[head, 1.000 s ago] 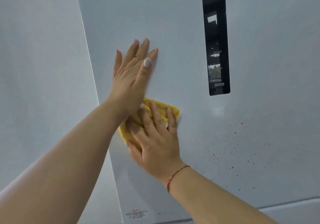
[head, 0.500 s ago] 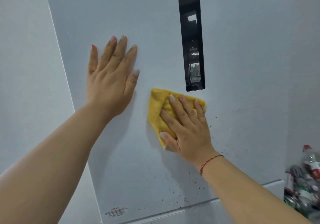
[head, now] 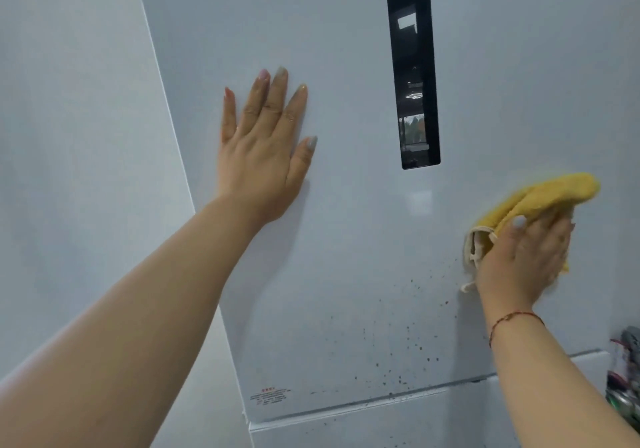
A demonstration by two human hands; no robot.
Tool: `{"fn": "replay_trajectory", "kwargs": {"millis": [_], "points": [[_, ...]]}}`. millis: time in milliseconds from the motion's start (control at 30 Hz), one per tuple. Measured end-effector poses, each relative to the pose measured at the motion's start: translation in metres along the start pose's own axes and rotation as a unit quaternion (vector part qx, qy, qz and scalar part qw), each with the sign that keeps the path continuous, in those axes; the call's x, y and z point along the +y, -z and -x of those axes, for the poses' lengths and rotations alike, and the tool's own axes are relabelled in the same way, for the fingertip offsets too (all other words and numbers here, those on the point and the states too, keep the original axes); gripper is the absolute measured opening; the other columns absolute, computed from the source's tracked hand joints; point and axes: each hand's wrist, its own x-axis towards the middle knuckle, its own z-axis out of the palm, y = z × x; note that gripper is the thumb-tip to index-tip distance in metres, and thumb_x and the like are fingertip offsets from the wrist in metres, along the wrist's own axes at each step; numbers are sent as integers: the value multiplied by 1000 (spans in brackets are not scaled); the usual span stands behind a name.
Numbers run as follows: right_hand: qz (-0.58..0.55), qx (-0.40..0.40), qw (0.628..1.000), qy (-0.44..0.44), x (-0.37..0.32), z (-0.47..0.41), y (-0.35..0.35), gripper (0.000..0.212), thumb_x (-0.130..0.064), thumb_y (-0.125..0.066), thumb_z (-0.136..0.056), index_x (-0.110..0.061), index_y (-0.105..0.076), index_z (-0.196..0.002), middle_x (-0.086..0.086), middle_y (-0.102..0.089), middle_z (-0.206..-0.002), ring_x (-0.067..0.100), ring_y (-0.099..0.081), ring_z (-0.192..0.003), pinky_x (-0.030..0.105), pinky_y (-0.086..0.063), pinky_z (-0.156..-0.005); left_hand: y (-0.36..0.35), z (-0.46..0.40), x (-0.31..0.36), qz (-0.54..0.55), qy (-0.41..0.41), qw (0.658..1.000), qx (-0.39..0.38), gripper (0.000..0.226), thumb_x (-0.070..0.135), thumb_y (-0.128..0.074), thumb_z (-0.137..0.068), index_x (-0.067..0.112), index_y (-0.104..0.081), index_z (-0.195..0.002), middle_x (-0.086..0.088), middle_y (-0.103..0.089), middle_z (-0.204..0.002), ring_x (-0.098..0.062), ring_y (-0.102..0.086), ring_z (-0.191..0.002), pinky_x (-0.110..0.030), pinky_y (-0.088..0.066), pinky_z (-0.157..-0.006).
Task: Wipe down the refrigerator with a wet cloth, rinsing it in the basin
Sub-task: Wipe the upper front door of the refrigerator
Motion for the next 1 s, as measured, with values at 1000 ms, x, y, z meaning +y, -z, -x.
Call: {"fn": "replay_trajectory", "kwargs": {"millis": [1000], "points": [[64,-184,734,650,-46,197,-48,48,-49,-43,-97,-34,-44,-143,-1,-35,-153,24,-27,-144,49,-23,-116,2,81,-7,156,-38,986,-51,58,40,-15,-102,12,-46,-143,-6,-32,-156,-18,-16,-149,-41,2,-121]]}}
